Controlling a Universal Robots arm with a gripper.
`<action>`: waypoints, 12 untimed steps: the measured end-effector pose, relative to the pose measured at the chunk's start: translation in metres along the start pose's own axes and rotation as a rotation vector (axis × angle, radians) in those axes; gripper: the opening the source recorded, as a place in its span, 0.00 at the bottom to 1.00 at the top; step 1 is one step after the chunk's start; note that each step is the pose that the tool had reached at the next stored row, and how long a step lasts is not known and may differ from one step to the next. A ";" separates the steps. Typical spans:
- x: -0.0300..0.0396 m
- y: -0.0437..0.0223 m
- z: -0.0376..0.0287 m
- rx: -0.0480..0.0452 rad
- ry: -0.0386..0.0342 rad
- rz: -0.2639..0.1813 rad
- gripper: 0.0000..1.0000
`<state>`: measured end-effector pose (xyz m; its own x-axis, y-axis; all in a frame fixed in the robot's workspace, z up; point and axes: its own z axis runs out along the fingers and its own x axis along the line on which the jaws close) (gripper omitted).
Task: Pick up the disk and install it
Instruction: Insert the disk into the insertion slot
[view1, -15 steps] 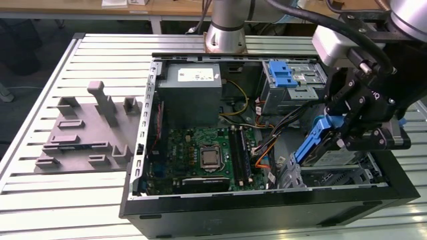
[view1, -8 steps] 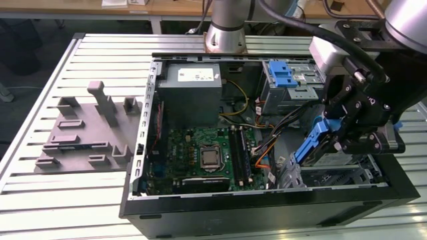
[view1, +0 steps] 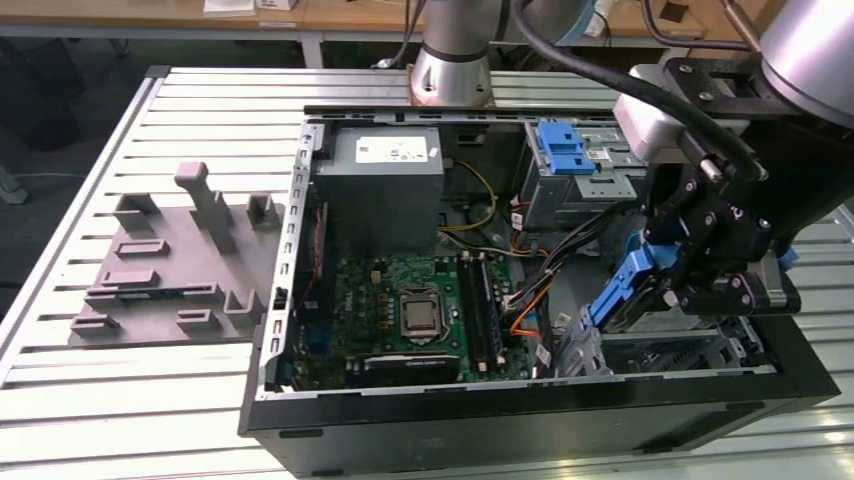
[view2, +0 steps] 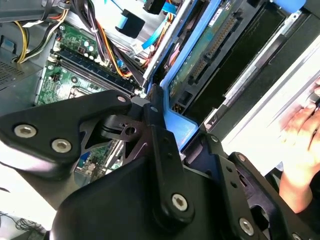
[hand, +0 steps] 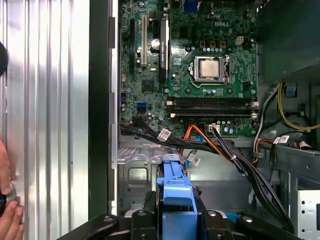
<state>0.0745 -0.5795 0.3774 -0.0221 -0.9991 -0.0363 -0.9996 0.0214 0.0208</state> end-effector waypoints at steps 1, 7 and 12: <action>0.0001 -0.0001 0.0009 0.0000 0.0000 0.000 0.36; 0.0005 -0.0007 0.0066 0.0000 0.0000 0.000 0.36; 0.0008 -0.0012 0.0114 0.0000 0.0000 0.000 0.36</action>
<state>0.0754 -0.5798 0.3660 -0.0222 -0.9991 -0.0364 -0.9996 0.0214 0.0208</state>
